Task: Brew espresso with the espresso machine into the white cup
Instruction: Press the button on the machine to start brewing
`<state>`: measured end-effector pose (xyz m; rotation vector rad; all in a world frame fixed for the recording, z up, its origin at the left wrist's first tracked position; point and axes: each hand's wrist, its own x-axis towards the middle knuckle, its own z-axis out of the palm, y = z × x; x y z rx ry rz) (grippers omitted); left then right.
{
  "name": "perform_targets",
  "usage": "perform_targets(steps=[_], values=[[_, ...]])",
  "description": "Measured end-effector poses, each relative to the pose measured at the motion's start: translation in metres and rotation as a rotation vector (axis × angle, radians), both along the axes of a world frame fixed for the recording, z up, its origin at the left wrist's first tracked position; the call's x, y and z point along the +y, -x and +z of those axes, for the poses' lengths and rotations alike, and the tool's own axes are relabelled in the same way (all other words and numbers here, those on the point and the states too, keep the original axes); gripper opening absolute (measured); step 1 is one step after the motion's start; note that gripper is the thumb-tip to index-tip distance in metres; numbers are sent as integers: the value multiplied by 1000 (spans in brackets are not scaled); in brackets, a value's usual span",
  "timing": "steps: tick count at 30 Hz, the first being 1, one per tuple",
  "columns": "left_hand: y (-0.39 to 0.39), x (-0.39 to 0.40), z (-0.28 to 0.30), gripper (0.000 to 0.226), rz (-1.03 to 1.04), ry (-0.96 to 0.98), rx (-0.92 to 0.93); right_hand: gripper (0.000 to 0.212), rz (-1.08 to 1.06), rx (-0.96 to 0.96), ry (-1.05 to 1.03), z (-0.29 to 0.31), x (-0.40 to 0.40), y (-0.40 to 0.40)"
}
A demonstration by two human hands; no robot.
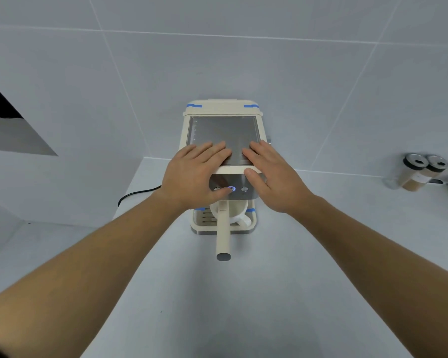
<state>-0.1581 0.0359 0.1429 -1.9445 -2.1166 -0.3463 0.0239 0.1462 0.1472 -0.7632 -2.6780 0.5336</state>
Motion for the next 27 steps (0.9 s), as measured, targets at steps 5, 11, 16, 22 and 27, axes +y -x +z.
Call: perform_targets(steps=[5, 11, 16, 22, 27], values=[[0, 1, -4, 78, 8, -53, 14, 58, -15, -13, 11, -1, 1, 0], [1, 1, -3, 81, 11, -10, 1, 57, -32, -32, 13, 0, 0, 0], [14, -3, 10, 81, -63, 127, -199, 59, -8, -39, 2, 1, 2, 0], [24, -3, 20, 76, -109, 213, -395, 51, -7, -73, -22, 1, 4, -1], [24, -3, 23, 66, -111, 242, -445, 47, 35, -57, -96, 7, 4, -2]])
